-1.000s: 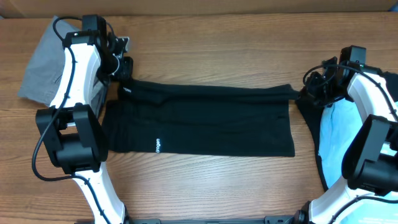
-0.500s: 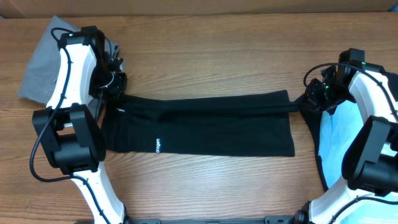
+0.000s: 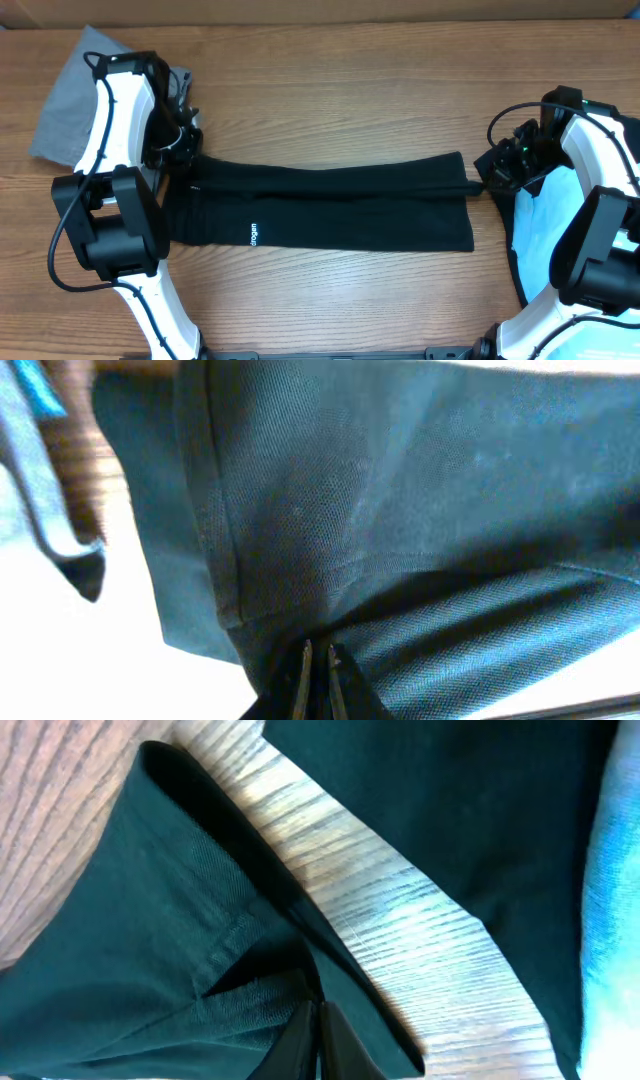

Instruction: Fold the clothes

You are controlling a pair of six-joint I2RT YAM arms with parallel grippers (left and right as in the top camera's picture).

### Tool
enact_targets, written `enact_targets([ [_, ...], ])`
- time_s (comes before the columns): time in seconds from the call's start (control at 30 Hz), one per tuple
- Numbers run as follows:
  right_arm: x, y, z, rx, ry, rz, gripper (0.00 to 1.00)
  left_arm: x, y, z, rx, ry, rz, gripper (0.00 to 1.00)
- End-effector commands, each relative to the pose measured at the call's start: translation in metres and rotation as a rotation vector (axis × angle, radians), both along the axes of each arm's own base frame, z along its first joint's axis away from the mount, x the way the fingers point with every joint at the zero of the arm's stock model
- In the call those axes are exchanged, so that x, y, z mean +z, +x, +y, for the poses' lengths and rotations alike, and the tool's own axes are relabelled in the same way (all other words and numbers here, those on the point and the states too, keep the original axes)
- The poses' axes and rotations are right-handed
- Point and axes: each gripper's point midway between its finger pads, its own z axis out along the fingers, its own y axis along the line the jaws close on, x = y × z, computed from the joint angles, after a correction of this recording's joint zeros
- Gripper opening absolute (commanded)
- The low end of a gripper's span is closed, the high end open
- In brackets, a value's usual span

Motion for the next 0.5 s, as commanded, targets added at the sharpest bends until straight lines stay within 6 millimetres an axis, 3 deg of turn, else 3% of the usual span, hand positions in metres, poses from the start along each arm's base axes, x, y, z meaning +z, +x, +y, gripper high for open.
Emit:
enact_targets([
  [0.0,0.014,0.0,-0.012,0.009,-0.071,-0.021,0.05,0.006,-0.015,0.012,0.011,0.052,0.041,0.04],
  [0.27,0.013,-0.012,-0.014,0.014,-0.09,0.03,0.04,0.01,-0.029,0.013,0.024,0.067,0.103,0.06],
  [0.33,0.012,-0.015,-0.017,0.017,-0.109,0.041,0.05,0.011,-0.031,0.013,0.025,0.067,0.112,0.13],
  [0.37,0.012,-0.015,-0.018,0.018,-0.113,0.045,0.15,0.012,-0.033,0.013,0.025,0.066,0.12,0.23],
  [0.4,0.012,-0.016,-0.018,0.018,-0.112,0.048,0.31,0.013,-0.035,0.012,0.025,0.065,0.131,0.28],
  [0.47,0.013,-0.019,-0.017,0.019,-0.11,0.059,0.35,0.014,-0.039,0.012,0.025,0.063,0.149,0.39],
])
